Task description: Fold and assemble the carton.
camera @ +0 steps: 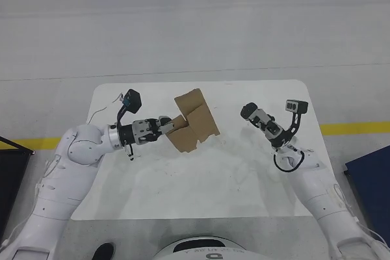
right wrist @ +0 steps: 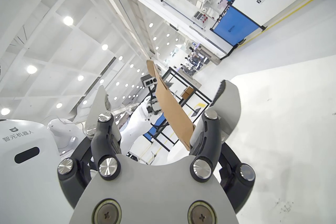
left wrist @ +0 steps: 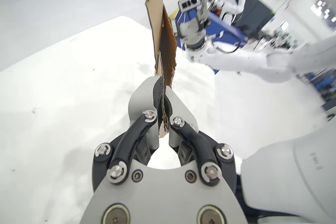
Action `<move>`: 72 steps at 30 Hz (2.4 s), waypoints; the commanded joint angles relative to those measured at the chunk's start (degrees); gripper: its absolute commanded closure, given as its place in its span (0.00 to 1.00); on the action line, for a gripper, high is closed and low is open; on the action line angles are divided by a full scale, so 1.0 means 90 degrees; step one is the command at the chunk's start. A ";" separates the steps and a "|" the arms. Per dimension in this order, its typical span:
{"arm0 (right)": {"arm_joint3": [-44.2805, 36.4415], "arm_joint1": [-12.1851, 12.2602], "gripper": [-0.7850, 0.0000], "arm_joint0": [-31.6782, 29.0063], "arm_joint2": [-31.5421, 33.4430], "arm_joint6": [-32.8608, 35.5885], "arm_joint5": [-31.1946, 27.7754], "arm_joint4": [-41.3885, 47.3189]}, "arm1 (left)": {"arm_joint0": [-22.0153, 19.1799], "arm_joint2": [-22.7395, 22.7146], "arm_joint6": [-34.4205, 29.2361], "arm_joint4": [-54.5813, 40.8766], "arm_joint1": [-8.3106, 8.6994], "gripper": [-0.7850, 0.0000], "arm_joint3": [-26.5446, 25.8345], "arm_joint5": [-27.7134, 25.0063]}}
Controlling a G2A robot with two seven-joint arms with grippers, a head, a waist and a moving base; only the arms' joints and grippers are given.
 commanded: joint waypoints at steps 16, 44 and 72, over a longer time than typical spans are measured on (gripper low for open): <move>-0.0443 -0.0253 0.00 0.0315 -0.1168 0.0108 0.0313 -0.0571 | 0.0013 0.0321 0.0887 0.0794 -0.0064 1.00 -0.0162 0.0449; -0.0263 -0.0159 0.00 0.0469 -0.1097 0.0835 -0.0090 0.0552 | 0.0256 -0.0398 0.2407 0.0447 -0.0039 1.00 -0.0165 0.0462; 0.0304 -0.0374 0.00 0.0688 -0.1204 -0.1568 0.1262 -0.3068 | -0.0125 0.0083 0.1776 -0.0236 -0.0053 1.00 0.0219 -0.0341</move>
